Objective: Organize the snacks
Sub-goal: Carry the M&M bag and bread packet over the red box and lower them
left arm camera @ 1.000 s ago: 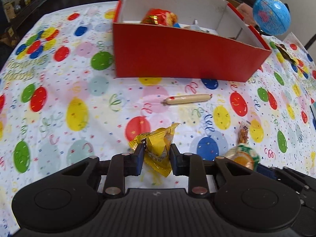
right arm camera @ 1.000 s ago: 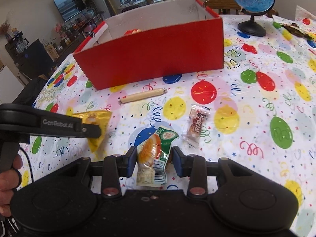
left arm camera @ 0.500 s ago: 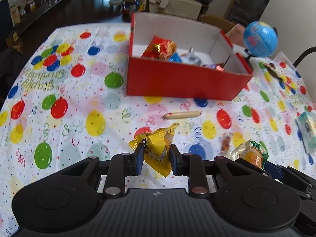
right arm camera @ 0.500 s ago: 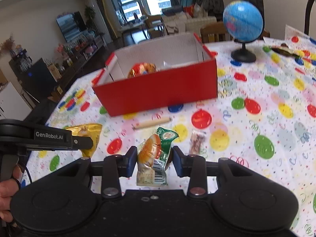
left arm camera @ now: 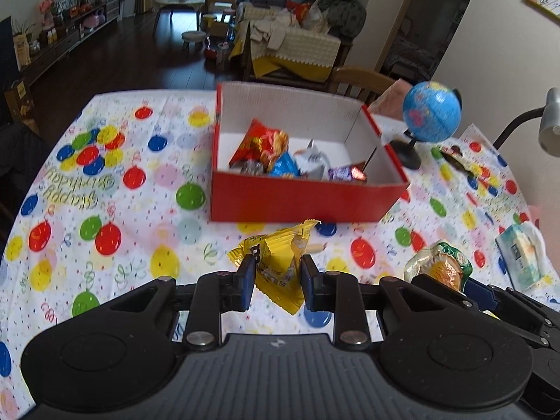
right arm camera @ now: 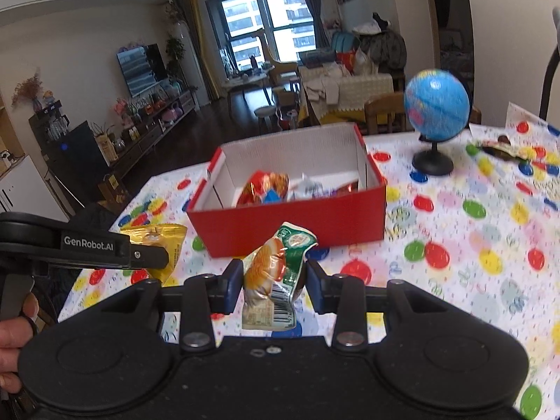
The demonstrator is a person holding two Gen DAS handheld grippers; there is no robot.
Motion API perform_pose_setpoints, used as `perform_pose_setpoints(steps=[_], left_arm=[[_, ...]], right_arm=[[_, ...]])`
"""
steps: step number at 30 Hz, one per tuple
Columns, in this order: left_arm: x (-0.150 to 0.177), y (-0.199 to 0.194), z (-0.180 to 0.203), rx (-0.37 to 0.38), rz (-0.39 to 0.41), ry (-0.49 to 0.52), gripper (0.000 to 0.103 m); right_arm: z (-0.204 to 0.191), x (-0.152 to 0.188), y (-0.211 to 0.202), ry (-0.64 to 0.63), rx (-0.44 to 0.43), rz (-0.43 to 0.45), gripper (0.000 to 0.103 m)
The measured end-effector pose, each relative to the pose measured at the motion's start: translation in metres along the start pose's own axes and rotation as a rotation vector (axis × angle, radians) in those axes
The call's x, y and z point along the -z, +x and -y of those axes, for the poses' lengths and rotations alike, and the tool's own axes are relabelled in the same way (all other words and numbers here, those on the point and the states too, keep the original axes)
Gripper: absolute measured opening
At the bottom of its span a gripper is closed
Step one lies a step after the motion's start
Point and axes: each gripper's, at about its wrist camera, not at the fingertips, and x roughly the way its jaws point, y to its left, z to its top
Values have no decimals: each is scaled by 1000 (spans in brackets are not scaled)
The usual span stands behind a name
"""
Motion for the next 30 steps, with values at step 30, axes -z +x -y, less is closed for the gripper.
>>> perform_pose_setpoints(steps=[30], left_arm=[[11,94,-23,-61,-249,-73,38]], right_arm=[[8,0,57,-65,-40,-115,37]])
